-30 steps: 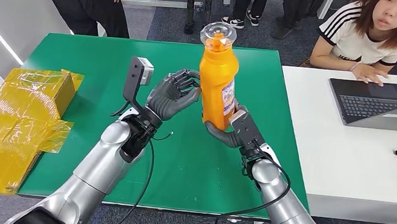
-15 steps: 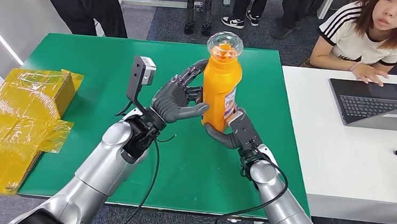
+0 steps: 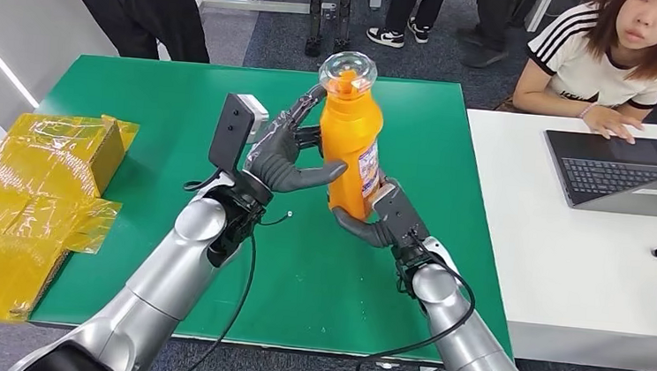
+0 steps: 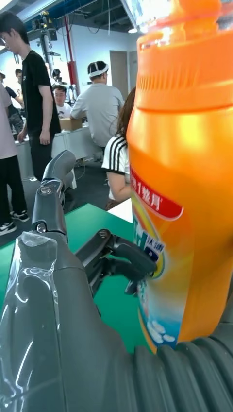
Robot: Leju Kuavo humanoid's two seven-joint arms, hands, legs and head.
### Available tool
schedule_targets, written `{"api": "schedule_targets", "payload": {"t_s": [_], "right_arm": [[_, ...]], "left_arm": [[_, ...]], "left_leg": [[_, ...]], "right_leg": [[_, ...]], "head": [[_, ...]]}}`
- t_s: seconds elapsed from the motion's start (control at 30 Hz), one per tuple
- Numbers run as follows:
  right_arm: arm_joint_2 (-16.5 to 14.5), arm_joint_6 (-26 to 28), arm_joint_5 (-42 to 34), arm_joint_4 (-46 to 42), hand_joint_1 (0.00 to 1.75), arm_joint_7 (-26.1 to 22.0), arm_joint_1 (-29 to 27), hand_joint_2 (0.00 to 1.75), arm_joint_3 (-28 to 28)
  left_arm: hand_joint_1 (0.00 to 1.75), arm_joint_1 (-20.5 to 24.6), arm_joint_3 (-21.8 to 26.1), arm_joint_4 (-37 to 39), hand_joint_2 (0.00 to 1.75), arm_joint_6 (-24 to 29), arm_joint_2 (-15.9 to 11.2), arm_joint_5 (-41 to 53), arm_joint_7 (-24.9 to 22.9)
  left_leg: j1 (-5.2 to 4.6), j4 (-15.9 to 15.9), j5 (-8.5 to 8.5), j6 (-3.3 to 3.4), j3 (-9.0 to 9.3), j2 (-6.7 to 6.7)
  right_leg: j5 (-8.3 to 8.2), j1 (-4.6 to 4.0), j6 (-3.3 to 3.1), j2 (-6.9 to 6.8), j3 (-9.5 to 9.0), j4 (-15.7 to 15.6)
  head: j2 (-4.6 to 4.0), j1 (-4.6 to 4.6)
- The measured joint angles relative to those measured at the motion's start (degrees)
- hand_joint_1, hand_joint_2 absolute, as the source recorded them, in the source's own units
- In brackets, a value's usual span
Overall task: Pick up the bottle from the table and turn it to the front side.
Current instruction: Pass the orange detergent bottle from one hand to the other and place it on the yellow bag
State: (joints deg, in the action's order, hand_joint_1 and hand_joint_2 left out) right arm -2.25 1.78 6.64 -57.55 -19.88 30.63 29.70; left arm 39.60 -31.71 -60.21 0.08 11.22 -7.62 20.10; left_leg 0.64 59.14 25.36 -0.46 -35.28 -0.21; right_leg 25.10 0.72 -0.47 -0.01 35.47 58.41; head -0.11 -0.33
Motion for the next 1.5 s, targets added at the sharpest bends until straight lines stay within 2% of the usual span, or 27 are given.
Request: {"api": "schedule_targets", "payload": {"t_s": [0.5,0.73,1.2,1.33,1.5], "right_arm": [[-1.40,-3.51,2.04,2.70,1.75,3.18,3.89,1.75,2.12],[-2.87,-3.00,3.04,6.23,1.75,4.75,6.85,1.75,5.08],[-3.19,-1.96,2.90,10.45,1.75,5.20,9.36,1.75,5.46],[-3.19,-2.35,3.39,11.03,1.75,5.70,10.06,1.75,5.47],[-3.20,-2.58,3.50,11.42,1.75,6.55,10.56,1.75,5.47]], "left_arm": [[0.00,-0.19,0.11,-0.22,1.75,4.55,-0.85,5.15,0.49],[0.00,-0.53,1.29,-0.96,1.75,-1.35,-1.51,-0.20,-2.98],[0.00,-0.98,1.49,-2.26,1.75,-3.76,-1.54,-2.73,-5.03],[1.71,-0.96,1.67,-2.26,1.75,-4.76,-1.51,-5.05,-5.73],[1.75,-1.09,1.66,-2.46,1.75,-2.18,-1.38,-1.94,-4.14]], "left_leg": [[0.00,0.00,0.00,0.00,-0.02,0.01],[0.01,0.00,-0.01,-0.01,-0.02,-0.04],[0.00,0.01,-0.01,0.00,-0.02,-0.04],[0.00,0.01,-0.01,0.00,-0.01,-0.04],[0.00,0.01,-0.01,0.00,-0.02,-0.04]], "right_leg": [[0.00,0.00,0.00,0.01,-0.01,0.02],[0.00,-0.01,0.00,-0.04,0.00,0.02],[0.00,0.00,0.00,-0.04,0.00,0.01],[0.00,0.00,0.00,-0.04,0.00,0.02],[0.00,0.00,0.00,-0.04,0.00,0.02]], "head": [[0.00,0.01],[0.00,0.00],[0.00,0.00],[0.00,0.00],[0.00,0.01]]}}
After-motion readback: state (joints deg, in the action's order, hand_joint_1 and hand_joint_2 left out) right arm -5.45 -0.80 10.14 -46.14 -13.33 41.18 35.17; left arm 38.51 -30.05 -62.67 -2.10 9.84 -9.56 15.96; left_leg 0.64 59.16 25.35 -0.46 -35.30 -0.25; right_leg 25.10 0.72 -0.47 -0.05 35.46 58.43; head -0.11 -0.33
